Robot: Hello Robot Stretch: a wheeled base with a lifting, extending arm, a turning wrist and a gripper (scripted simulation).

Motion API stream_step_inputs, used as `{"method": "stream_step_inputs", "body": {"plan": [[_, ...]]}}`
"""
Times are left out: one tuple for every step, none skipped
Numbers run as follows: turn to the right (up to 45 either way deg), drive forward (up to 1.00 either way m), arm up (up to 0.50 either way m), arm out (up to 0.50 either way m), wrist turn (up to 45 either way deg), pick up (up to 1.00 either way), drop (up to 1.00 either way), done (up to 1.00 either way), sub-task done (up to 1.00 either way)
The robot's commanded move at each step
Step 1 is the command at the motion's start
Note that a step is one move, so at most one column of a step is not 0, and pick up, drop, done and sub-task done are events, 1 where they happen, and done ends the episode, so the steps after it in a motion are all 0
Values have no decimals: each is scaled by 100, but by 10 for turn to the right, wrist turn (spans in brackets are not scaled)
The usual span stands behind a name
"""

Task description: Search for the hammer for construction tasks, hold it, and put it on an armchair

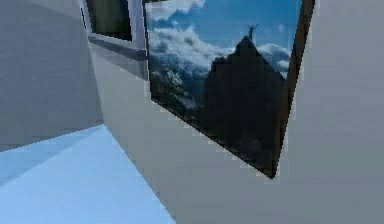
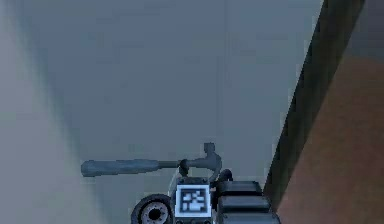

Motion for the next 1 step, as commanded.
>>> {"method": "stream_step_inputs", "body": {"plan": [[-360, 0, 0, 0, 0, 0, 0, 0, 0]]}}
